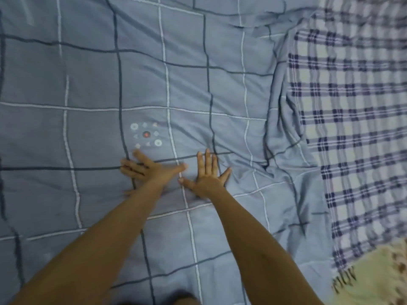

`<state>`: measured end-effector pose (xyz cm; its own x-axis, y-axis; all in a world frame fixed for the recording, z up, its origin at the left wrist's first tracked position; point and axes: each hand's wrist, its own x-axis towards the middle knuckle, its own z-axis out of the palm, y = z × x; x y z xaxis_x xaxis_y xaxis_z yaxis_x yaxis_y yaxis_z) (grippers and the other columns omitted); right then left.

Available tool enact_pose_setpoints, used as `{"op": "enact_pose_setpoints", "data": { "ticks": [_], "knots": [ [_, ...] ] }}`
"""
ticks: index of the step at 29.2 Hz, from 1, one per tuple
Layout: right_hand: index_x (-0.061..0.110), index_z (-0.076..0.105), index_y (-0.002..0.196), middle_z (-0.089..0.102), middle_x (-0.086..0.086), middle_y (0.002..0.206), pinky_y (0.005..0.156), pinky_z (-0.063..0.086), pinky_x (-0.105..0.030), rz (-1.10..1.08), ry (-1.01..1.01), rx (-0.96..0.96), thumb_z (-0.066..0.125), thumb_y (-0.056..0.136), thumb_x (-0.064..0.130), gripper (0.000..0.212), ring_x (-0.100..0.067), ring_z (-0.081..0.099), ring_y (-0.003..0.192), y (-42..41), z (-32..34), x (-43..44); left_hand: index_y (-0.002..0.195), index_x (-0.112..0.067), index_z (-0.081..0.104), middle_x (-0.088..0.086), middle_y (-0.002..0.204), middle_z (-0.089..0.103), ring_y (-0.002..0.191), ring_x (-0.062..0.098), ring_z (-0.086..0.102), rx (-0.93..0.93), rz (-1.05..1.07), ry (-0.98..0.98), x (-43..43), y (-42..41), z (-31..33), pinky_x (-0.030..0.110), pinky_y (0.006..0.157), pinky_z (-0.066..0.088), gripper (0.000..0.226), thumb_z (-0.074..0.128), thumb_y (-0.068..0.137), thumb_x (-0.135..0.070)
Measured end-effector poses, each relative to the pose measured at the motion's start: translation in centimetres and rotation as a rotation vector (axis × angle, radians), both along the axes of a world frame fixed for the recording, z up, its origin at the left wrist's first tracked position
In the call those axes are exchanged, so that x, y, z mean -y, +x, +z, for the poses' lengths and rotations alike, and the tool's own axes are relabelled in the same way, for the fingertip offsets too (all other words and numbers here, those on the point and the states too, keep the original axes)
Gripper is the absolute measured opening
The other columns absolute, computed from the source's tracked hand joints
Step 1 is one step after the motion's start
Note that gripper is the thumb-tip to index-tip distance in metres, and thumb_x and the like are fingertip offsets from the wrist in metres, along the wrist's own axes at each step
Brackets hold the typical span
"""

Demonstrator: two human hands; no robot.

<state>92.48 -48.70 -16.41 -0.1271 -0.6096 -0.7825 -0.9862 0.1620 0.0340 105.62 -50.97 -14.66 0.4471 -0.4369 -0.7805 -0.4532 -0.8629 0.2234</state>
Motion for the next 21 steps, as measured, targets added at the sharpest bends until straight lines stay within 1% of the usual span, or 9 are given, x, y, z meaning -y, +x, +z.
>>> {"op": "enact_pose_setpoints", "data": {
  "ticks": [1,2,4,5,7,8,12,16,21],
  "knots": [
    [0.036,-0.045,0.124,-0.044,0.007,0.145,0.100,-0.018,-0.070,0.001,0.001,0.026,0.025,0.076,0.084,0.098,-0.017,-0.032,0.139,-0.3,-0.2,0.0,0.145,-0.023,-0.026,0.011,0.147,-0.039,0.140,0.036,-0.024,0.034,0.011,-0.009,0.4,-0.2,-0.1,0.063,0.107,-0.010,0.158,0.065,0.032,-0.087],
    [0.036,-0.045,0.124,-0.044,0.007,0.145,0.099,-0.019,-0.070,0.001,-0.010,0.058,0.025,0.078,0.083,0.096,-0.017,-0.032,0.140,-0.8,-0.5,-0.2,0.145,-0.018,-0.026,0.015,0.146,-0.039,0.140,0.039,-0.021,0.045,-0.020,-0.008,0.7,-0.4,-0.4,0.060,0.108,-0.011,0.158,0.062,0.034,-0.089],
    [0.037,-0.041,0.129,-0.041,0.008,0.147,0.098,-0.021,-0.069,0.001,-0.071,0.115,0.026,0.081,0.079,0.093,-0.018,-0.030,0.141,-1.3,-0.9,-0.6,0.144,-0.008,-0.025,0.022,0.148,-0.032,0.139,0.043,-0.021,-0.016,-0.125,0.033,0.9,-0.4,-0.9,0.057,0.109,-0.012,0.147,0.071,0.055,-0.074],
    [0.038,-0.039,0.131,-0.039,0.008,0.148,0.098,-0.022,-0.068,0.002,-0.103,0.129,0.027,0.083,0.077,0.091,-0.018,-0.028,0.141,-1.5,-1.0,-0.7,0.144,-0.007,-0.024,0.023,0.150,-0.028,0.139,0.042,-0.022,-0.003,-0.112,0.027,1.0,-0.6,-1.0,0.058,0.109,-0.011,0.145,0.074,0.057,-0.069],
    [0.039,-0.037,0.134,-0.037,0.009,0.149,0.099,-0.022,-0.067,-0.006,-0.114,0.165,0.026,0.084,0.076,0.088,-0.017,-0.027,0.141,-2.1,-1.4,-0.9,0.145,-0.011,-0.023,0.021,0.152,-0.025,0.140,0.040,-0.021,0.108,-0.055,0.034,0.8,-1.0,-1.1,0.060,0.110,-0.009,0.151,0.077,0.049,-0.069],
    [0.039,-0.036,0.134,-0.037,0.009,0.150,0.099,-0.021,-0.067,-0.004,-0.114,0.173,0.025,0.085,0.075,0.087,-0.017,-0.027,0.142,-2.2,-1.4,-1.2,0.145,-0.012,-0.023,0.021,0.152,-0.024,0.140,0.040,-0.021,0.120,-0.051,0.036,0.6,-1.5,-1.2,0.059,0.110,-0.008,0.153,0.078,0.047,-0.069],
    [0.035,-0.035,0.135,-0.035,0.006,0.151,0.101,-0.018,-0.068,0.019,-0.141,0.218,0.027,0.086,0.073,0.087,-0.020,-0.026,0.142,-2.7,-1.3,-1.1,0.145,-0.012,-0.025,0.020,0.151,-0.027,0.140,0.039,-0.023,0.102,-0.051,0.031,1.1,-2.2,-0.3,0.059,0.110,-0.008,0.151,0.080,0.050,-0.064],
    [0.033,-0.030,0.142,-0.037,0.004,0.150,0.100,-0.022,-0.066,0.066,-0.127,0.284,0.032,0.087,0.071,0.092,-0.021,-0.029,0.141,-3.3,-1.0,-0.7,0.141,-0.014,-0.032,0.018,0.148,-0.035,0.137,0.038,-0.030,0.056,-0.055,0.067,1.4,-2.0,-0.2,0.063,0.109,-0.009,0.154,0.077,0.048,-0.070],
    [0.030,-0.020,0.147,-0.029,0.003,0.154,0.101,-0.022,-0.064,0.145,-0.258,0.291,0.036,0.086,0.070,0.093,-0.022,-0.026,0.142,-3.5,-1.8,-1.1,0.142,-0.015,-0.031,0.017,0.149,-0.034,0.137,0.037,-0.029,0.094,-0.053,0.023,0.9,-2.2,-0.2,0.062,0.109,-0.011,0.154,0.073,0.046,-0.075]
  ]
}}
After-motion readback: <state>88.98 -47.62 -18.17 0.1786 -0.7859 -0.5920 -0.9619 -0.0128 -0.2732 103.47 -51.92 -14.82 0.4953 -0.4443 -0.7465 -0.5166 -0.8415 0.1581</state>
